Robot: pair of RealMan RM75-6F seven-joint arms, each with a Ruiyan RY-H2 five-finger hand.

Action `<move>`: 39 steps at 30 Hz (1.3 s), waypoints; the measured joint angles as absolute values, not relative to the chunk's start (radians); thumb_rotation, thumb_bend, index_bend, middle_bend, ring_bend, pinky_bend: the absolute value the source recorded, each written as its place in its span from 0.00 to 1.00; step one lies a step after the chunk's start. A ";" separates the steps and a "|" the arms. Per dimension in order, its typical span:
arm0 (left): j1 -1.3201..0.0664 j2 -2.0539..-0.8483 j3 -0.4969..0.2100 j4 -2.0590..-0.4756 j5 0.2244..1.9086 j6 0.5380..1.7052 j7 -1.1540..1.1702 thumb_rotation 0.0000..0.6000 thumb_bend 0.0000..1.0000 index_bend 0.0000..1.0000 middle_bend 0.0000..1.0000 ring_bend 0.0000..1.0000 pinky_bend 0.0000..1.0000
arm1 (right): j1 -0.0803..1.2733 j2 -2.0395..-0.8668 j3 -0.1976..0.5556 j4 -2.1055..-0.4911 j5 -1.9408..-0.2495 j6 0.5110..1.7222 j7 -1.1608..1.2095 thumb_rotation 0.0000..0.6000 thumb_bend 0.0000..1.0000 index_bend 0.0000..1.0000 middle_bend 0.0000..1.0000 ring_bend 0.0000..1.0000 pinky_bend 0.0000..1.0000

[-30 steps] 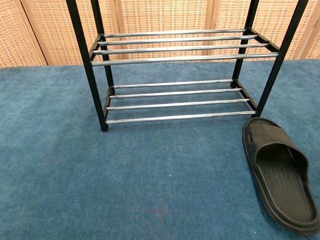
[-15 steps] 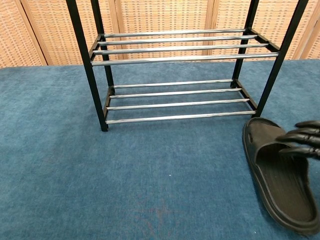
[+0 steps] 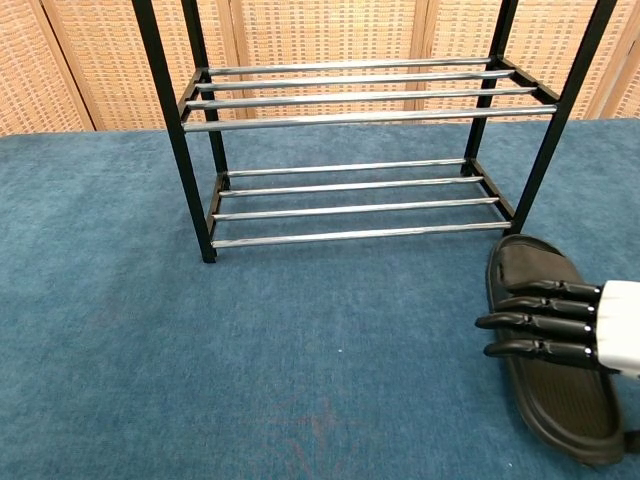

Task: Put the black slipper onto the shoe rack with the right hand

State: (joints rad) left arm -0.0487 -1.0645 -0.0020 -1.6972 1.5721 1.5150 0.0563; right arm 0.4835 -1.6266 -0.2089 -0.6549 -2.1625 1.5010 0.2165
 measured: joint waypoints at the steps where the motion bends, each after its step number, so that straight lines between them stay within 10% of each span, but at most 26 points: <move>1: -0.049 -1.064 -0.002 -1.698 1.572 1.515 0.057 1.00 0.16 0.00 0.00 0.00 0.00 | 0.495 -1.622 -0.212 -0.669 -2.162 1.491 0.207 1.00 0.00 0.00 0.00 0.00 0.00; 18: -0.053 -1.059 -0.006 -1.696 1.560 1.511 0.041 1.00 0.16 0.00 0.00 0.00 0.00 | 0.665 -1.449 -0.246 -1.071 -2.128 1.136 -0.019 1.00 0.00 0.00 0.00 0.00 0.00; 22: -0.055 -1.059 -0.007 -1.697 1.557 1.507 0.041 1.00 0.16 0.00 0.00 0.00 0.00 | 0.701 -1.410 -0.251 -1.147 -2.112 1.075 -0.064 1.00 0.00 0.15 0.12 0.02 0.01; 29: -0.056 -1.059 -0.007 -1.698 1.554 1.505 0.044 1.00 0.16 0.00 0.00 0.00 0.00 | 0.730 -1.407 -0.270 -1.181 -2.117 1.055 -0.093 1.00 0.35 0.52 0.48 0.32 0.34; 39: -0.058 -1.060 -0.006 -1.698 1.552 1.501 0.047 1.00 0.16 0.00 0.00 0.00 0.00 | 0.717 -1.422 -0.294 -1.135 -2.151 1.185 -0.067 1.00 0.50 0.61 0.58 0.42 0.42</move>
